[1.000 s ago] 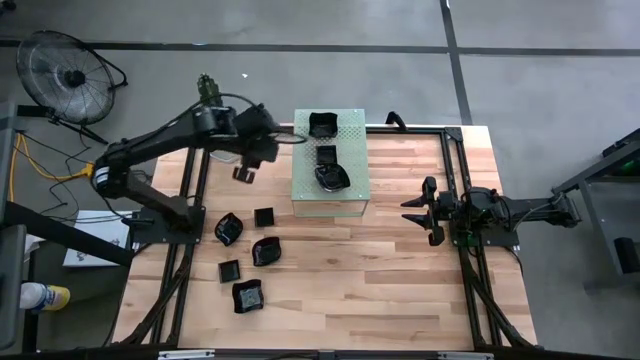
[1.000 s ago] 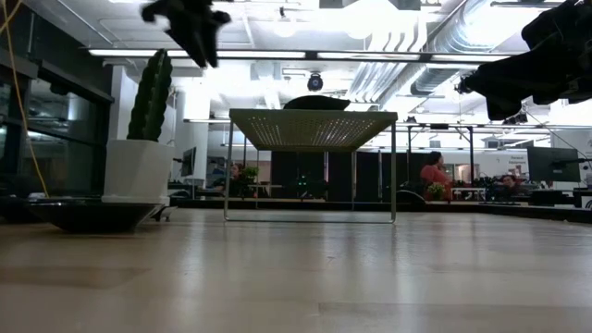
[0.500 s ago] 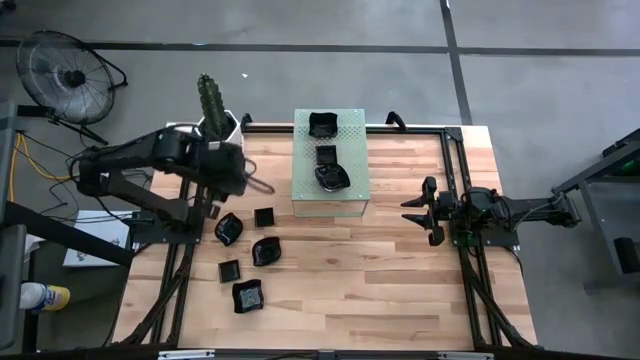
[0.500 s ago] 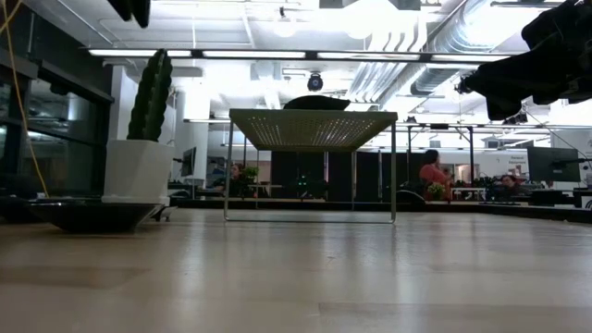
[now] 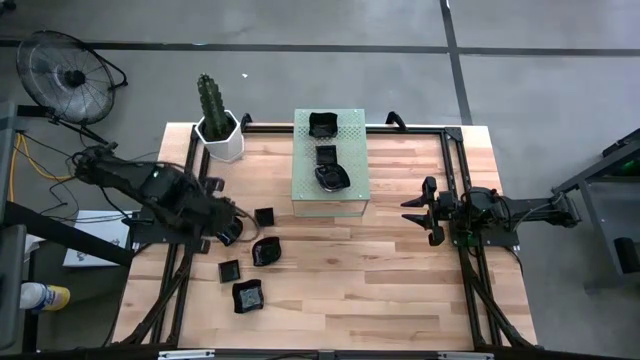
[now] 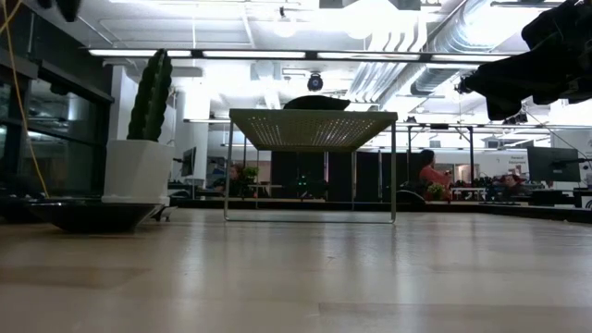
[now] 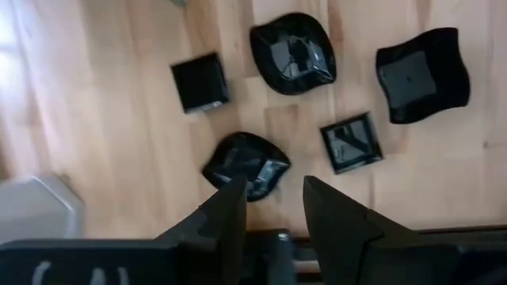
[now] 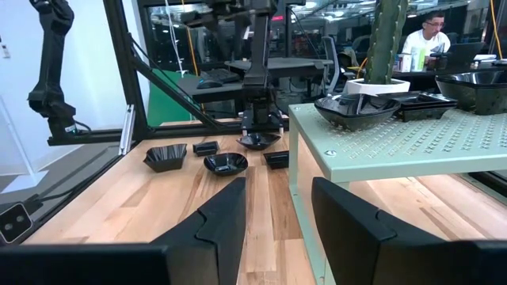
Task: Pick & Place Mini shaped plates
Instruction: Stack the black distorted square plate on top of the black distorted square plate on the shelf
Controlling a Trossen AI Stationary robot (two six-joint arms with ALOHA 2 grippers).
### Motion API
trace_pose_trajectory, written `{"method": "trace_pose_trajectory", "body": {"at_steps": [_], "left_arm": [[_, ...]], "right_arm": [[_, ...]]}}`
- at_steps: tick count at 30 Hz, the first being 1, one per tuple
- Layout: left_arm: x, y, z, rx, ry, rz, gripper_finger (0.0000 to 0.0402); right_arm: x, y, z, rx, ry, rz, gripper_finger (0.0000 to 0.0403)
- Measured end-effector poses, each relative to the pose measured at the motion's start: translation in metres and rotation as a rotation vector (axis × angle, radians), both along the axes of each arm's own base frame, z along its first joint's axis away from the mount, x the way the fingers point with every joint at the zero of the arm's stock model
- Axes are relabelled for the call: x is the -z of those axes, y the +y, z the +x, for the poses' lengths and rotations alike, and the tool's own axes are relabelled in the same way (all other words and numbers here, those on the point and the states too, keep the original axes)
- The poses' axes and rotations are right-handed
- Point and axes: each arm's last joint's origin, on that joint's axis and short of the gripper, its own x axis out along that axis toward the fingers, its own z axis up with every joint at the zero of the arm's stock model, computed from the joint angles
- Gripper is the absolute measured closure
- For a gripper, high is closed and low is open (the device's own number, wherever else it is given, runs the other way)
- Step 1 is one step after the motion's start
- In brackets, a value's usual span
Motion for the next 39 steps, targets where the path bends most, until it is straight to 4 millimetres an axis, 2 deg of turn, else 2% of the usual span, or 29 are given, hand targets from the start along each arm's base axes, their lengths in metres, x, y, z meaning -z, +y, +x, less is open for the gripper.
{"method": "trace_pose_trajectory", "body": {"at_steps": [8,14,26,39], "left_arm": [[0.013,-0.025,-0.012,-0.247,-0.032,-0.009,0.0280],[0.030,-0.047,-0.022,-0.468,-0.074,-0.073,0.0280],[0.095,-0.095,-0.026,-0.795,-0.107,-0.285,0.0280],[0.136,-0.132,-0.003,-0.843,-0.053,-0.329,0.0280]], "right_arm": [[0.000,0.000,0.000,0.000,0.000,0.000,0.0263],[0.000,0.000,0.000,0.000,0.000,0.000,0.0263],[0.000,0.000,0.000,-0.001,0.000,0.000,0.0263],[0.000,0.000,0.000,-0.001,0.000,0.000,0.0263]]}}
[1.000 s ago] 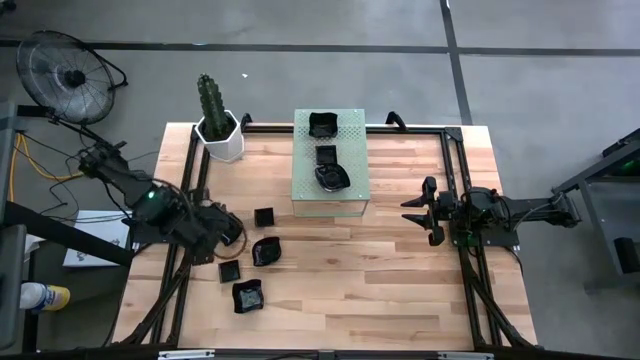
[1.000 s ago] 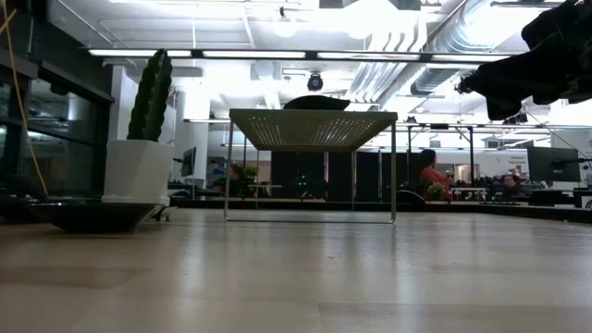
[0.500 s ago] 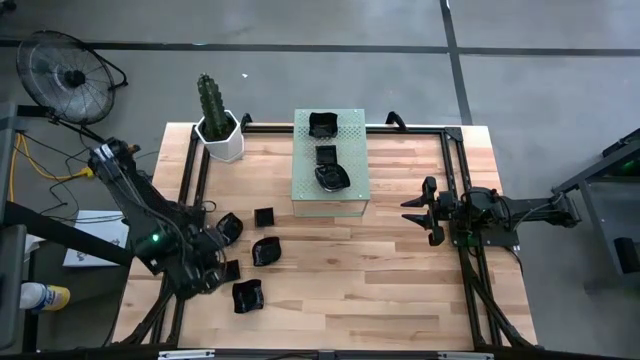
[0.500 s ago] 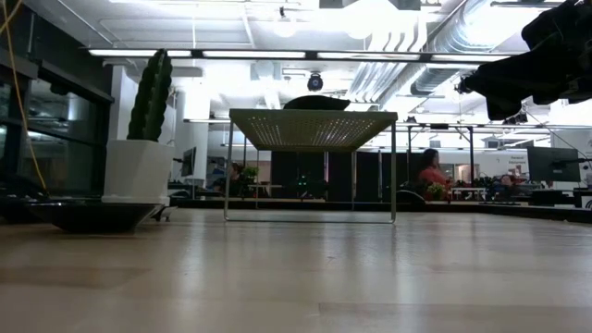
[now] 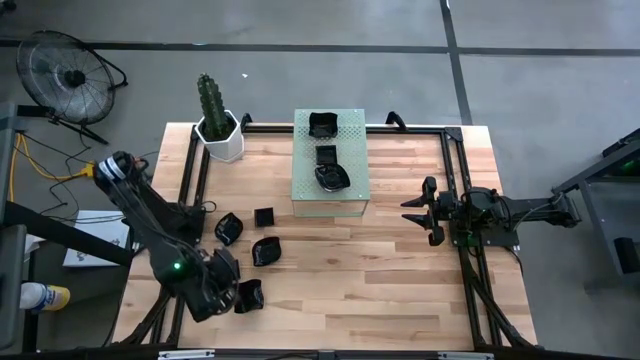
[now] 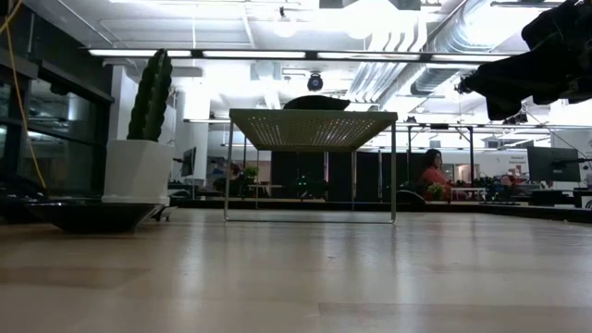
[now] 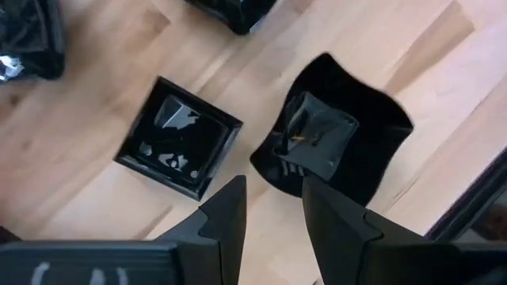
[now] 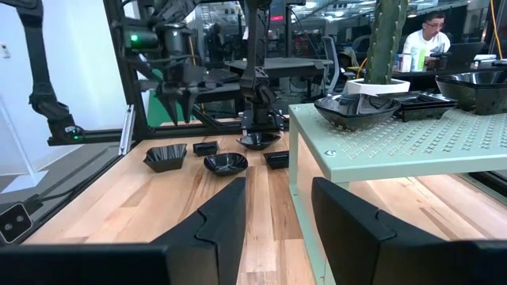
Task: Pick & Place Mini shaped plates
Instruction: Stack the black distorted square plate on top of the black distorted square plate on the shelf
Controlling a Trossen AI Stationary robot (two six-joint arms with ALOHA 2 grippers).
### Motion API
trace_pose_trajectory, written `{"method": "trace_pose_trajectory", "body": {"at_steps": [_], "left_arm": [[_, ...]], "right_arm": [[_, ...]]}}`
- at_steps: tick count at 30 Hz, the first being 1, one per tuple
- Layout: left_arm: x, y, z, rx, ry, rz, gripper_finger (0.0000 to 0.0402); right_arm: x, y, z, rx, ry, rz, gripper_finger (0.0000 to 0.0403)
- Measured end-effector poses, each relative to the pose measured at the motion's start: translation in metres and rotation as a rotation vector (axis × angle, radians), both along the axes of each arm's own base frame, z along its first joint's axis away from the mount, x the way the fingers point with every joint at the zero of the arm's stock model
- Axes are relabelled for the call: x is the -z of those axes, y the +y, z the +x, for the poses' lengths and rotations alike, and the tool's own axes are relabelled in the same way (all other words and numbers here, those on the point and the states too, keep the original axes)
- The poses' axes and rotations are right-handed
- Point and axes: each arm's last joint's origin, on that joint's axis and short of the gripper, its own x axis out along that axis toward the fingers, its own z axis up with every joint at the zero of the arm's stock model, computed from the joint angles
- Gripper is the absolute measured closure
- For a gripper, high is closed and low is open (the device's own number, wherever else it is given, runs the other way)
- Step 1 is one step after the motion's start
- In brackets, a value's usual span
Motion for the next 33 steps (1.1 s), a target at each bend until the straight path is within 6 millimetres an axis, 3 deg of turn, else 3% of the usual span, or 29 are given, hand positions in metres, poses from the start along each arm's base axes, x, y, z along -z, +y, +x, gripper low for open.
{"method": "trace_pose_trajectory", "body": {"at_steps": [16,27,33], "left_arm": [[0.026,-0.023,0.012,-0.149,0.144,-0.144,0.0280],[0.029,-0.013,0.028,-0.239,0.161,-0.169,0.0277],[0.031,-0.010,0.034,-0.267,0.160,-0.173,0.0240]], "right_arm": [[0.000,0.000,0.000,0.001,0.000,0.000,0.0263],[0.000,0.000,0.000,0.000,0.000,0.000,0.0263],[0.000,0.000,0.000,0.000,0.000,0.000,0.0263]]}}
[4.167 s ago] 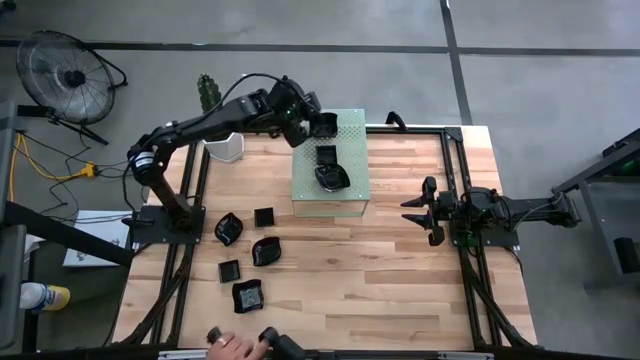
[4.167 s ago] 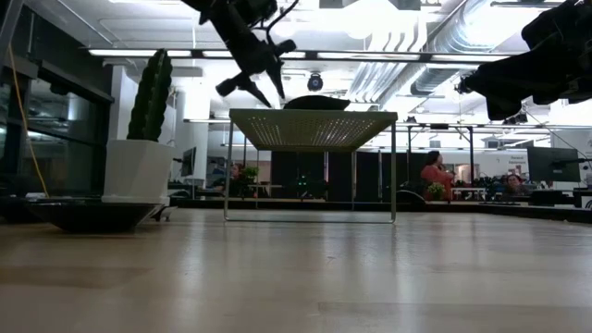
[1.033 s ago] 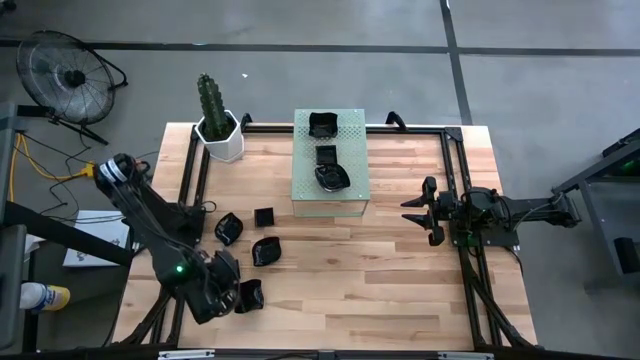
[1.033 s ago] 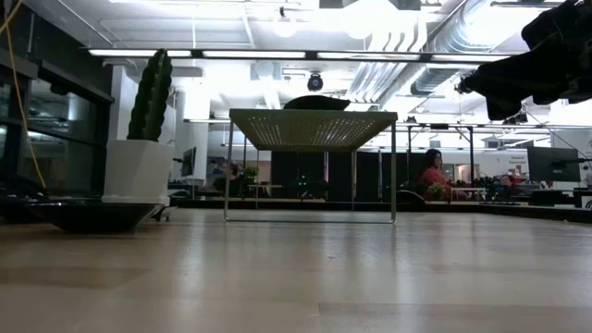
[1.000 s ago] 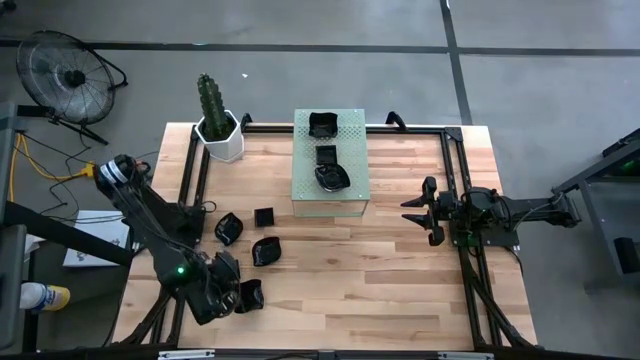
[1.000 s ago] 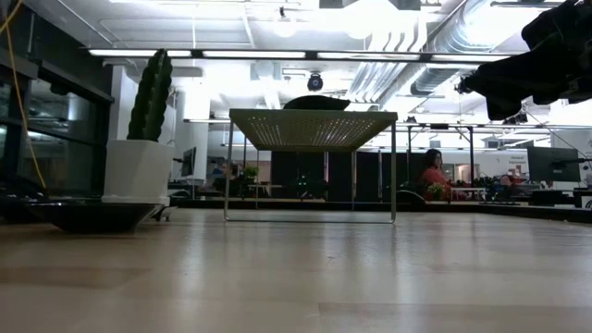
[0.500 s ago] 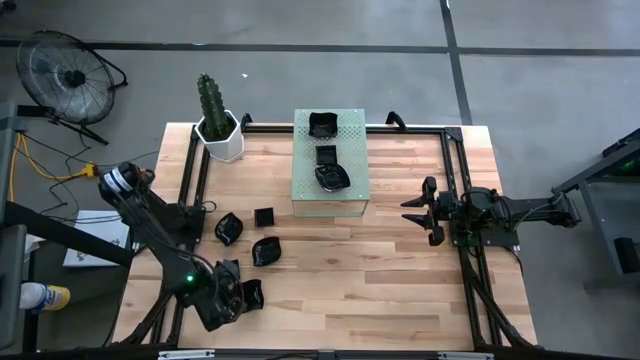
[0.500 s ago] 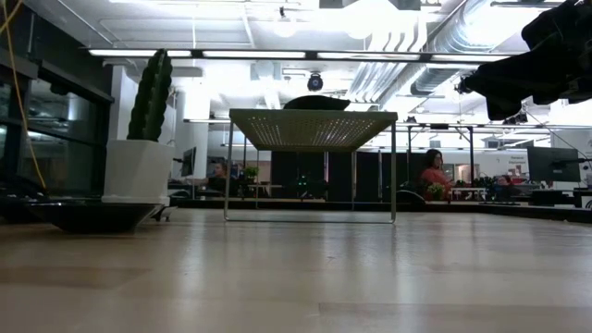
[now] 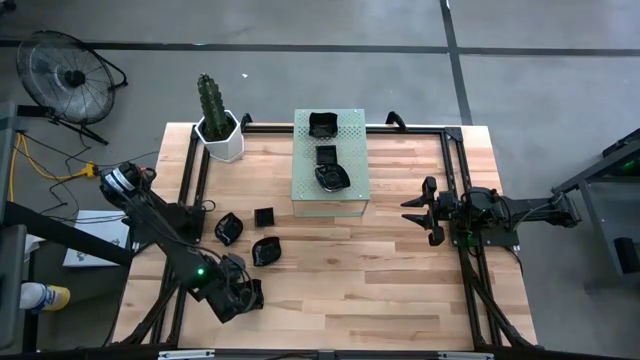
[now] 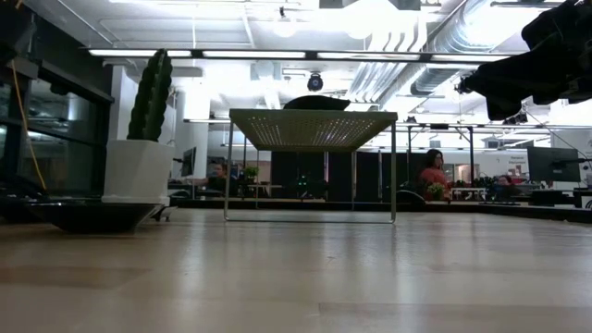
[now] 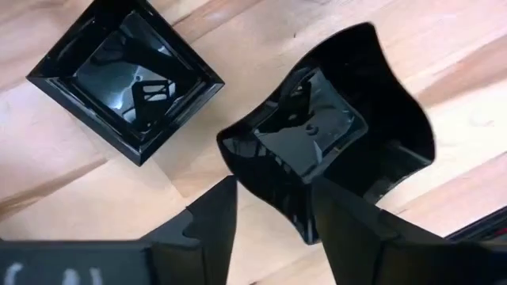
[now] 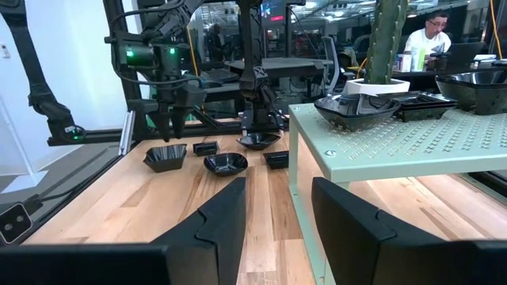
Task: Pick & Place Mini shaped plates
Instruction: Stack the black distorted square plate on top of the black distorted square plate on the shelf
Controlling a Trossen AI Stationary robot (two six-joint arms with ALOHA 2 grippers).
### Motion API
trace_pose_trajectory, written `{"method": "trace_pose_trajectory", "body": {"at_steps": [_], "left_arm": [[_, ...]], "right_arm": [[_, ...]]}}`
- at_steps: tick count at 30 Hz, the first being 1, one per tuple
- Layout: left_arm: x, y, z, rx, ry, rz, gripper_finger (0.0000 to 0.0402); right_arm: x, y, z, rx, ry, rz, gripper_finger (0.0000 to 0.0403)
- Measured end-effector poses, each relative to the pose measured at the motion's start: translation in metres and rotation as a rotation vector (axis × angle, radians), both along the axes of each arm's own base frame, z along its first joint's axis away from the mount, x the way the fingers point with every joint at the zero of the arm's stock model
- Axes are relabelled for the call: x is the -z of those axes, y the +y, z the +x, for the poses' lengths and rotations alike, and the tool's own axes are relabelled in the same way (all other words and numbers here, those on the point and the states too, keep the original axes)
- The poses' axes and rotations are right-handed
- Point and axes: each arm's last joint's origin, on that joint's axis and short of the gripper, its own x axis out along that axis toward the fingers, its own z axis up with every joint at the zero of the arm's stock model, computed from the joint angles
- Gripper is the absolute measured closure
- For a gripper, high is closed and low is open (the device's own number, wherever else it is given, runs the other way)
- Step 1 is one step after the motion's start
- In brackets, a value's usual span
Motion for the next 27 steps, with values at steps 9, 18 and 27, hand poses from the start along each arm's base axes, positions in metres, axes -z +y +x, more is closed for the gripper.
{"method": "trace_pose_trajectory", "body": {"at_steps": [9,18,27], "left_arm": [[0.007,-0.001,0.002,-0.028,0.024,0.012,0.0211],[0.022,-0.008,0.006,-0.035,0.096,-0.006,0.0211],[0.022,-0.010,0.007,-0.034,0.084,-0.024,0.0211]], "right_arm": [[0.000,0.000,0.000,0.001,0.000,0.000,0.0263],[0.000,0.000,0.000,0.000,0.000,0.000,0.0263],[0.000,0.000,0.000,0.000,0.000,0.000,0.0263]]}}
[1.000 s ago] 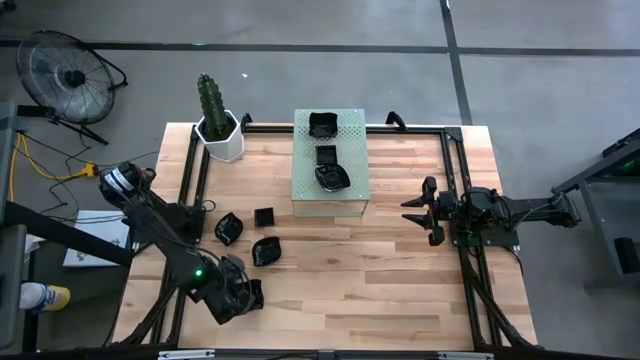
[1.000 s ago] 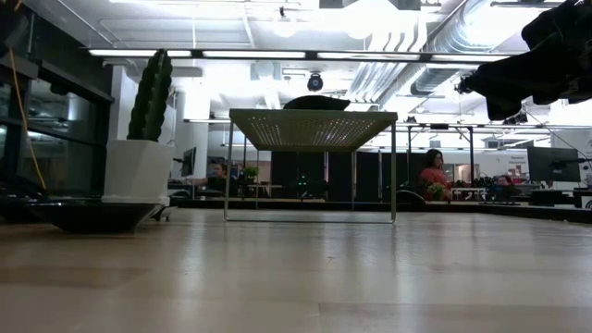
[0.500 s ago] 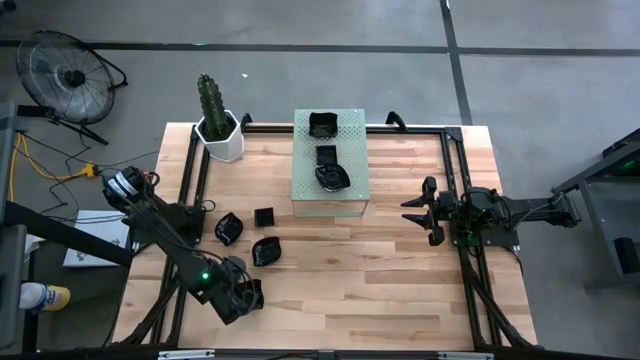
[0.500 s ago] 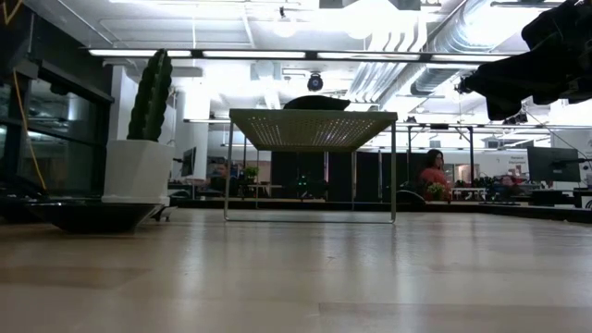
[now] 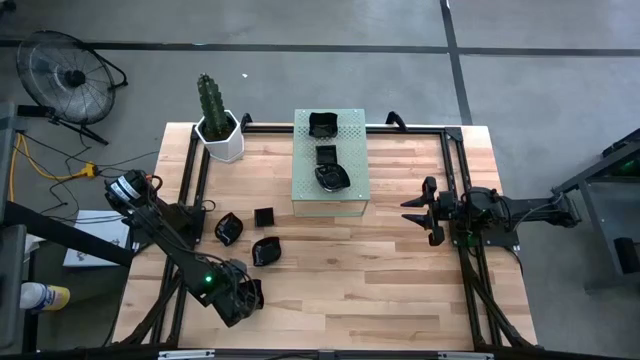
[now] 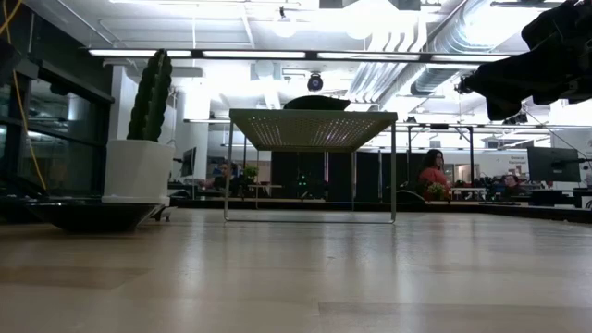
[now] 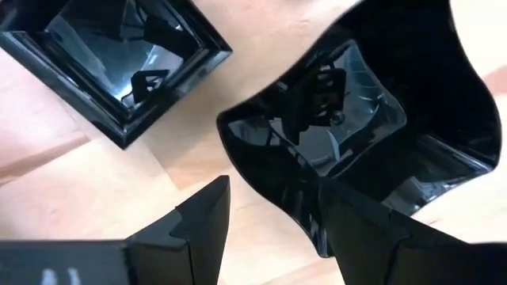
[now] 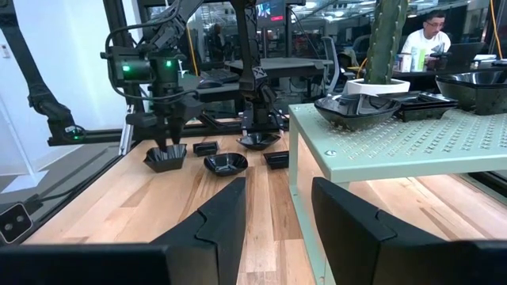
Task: Pick & Place Mini shaped plates
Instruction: Stack the black distorted square plate on top of the black distorted square plate on the shelf
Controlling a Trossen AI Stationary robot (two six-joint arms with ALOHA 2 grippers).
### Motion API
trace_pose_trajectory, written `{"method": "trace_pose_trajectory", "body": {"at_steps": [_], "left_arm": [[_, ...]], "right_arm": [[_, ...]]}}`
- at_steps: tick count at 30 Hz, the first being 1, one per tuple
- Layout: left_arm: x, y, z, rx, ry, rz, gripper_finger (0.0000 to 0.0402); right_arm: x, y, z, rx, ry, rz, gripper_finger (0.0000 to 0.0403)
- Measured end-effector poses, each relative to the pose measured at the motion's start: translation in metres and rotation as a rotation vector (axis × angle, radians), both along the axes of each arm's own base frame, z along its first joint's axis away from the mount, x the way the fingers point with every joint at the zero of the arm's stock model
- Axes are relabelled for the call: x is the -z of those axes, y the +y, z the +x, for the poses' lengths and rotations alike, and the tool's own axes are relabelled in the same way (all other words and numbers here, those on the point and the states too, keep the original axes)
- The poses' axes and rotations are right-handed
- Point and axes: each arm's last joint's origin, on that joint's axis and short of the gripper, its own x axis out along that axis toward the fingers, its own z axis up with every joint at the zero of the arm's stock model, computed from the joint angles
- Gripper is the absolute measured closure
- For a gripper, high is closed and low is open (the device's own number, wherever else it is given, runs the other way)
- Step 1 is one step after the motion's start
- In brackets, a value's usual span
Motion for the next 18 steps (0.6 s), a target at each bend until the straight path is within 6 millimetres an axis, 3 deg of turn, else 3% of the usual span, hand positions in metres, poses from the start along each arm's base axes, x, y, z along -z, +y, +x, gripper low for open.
{"method": "trace_pose_trajectory", "body": {"at_steps": [9,18], "left_arm": [[-0.0003,-0.0007,0.0006,0.000,-0.007,-0.009,0.0217],[-0.0003,-0.0010,0.0008,0.001,-0.007,-0.013,0.0287]], "right_arm": [[0.0000,0.0000,0.0000,0.000,0.000,0.000,0.0263],[-0.0001,0.0000,0.0000,0.000,0.000,0.000,0.0263]]}}
